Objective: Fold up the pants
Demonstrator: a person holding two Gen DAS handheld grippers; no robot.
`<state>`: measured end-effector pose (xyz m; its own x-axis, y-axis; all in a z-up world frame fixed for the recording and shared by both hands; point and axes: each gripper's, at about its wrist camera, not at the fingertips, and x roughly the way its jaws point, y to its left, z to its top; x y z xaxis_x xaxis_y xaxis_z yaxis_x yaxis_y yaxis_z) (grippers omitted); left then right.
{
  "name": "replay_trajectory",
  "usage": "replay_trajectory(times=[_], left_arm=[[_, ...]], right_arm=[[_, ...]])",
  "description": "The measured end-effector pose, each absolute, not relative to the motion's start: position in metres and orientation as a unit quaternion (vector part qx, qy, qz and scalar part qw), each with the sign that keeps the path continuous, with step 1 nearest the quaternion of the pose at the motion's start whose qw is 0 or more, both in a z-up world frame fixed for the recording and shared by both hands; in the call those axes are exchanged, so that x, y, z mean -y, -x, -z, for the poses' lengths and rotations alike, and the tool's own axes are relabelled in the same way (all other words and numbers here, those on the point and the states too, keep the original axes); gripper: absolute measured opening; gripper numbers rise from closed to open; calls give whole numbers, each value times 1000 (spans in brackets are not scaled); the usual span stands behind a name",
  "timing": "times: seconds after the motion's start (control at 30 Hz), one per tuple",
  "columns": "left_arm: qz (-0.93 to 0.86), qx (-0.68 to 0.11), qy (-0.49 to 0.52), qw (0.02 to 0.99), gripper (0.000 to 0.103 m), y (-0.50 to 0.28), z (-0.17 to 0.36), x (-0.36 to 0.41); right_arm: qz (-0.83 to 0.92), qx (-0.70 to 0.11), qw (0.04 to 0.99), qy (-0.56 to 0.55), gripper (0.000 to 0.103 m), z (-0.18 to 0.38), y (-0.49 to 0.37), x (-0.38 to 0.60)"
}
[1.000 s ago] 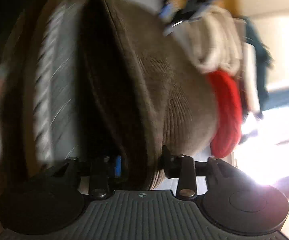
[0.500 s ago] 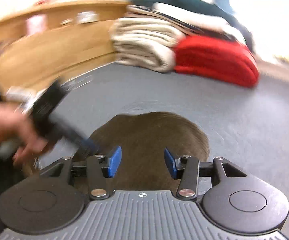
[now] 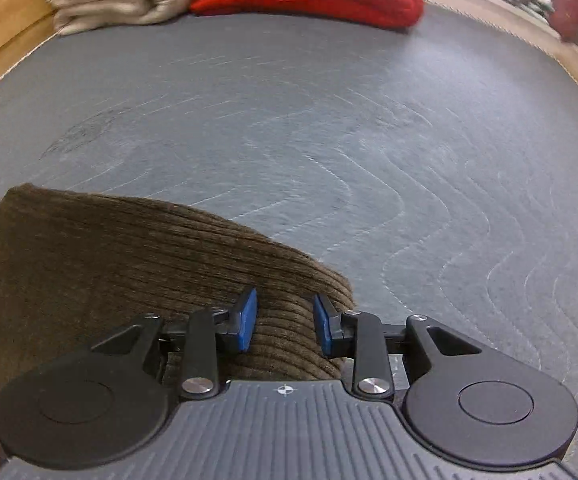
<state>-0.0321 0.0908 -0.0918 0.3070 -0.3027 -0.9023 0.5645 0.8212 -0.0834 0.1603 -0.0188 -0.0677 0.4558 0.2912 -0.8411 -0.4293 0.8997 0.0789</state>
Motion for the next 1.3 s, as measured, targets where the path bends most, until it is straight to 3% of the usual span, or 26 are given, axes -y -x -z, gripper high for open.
replay_trajectory(times=[0.1,0.23,0.33,0.4,0.47,0.53,0.57,0.6,0.63,0.67,0.7,0.73,0.77,0.8,0.87,0.97,1.3], left_arm=[[269,-521,-86,805,18,28,83,-106],[197,-457,9,867,24,23,55,-164],[95,-426,56,898,24,20,47,-212],[41,-448,82,889,23,16,56,-240],[7,-501,94,860,10,10,80,-253],[12,-496,97,863,10,7,77,-251],[10,-486,101,868,13,8,72,-250],[6,-478,113,871,22,12,69,-249],[1,-467,131,875,40,18,67,-251],[-4,-456,144,878,50,18,65,-253],[-14,-447,152,881,67,18,60,-265],[-27,-444,158,882,76,13,59,-270],[-26,-444,171,879,77,12,60,-271],[-36,-445,181,876,78,11,61,-274],[-51,-453,204,866,86,7,69,-281],[-58,-483,235,842,86,1,83,-285],[2,-548,321,772,95,-38,150,-284]], right_arm=[[-236,-474,846,60,35,58,-161,30],[-283,-448,848,-27,38,15,-129,63],[-354,-412,840,12,38,-1,-72,67],[-380,-394,834,64,33,9,-35,64],[-347,-427,827,118,26,49,-16,64],[-334,-452,821,97,26,74,-15,75],[-330,-454,823,87,25,69,-18,75],[-327,-456,825,72,25,61,-22,74],[-330,-449,829,48,26,52,-26,77],[-335,-437,834,29,34,47,-29,81],[-333,-424,842,16,54,43,-31,85],[-323,-412,852,9,66,42,-33,89],[-307,-408,860,6,83,43,-36,93],[-292,-415,862,-1,86,48,-40,96],[-275,-456,845,-37,86,64,-50,100],[-272,-501,813,-116,86,89,-61,105],[-307,-541,759,-192,88,110,-88,97]])
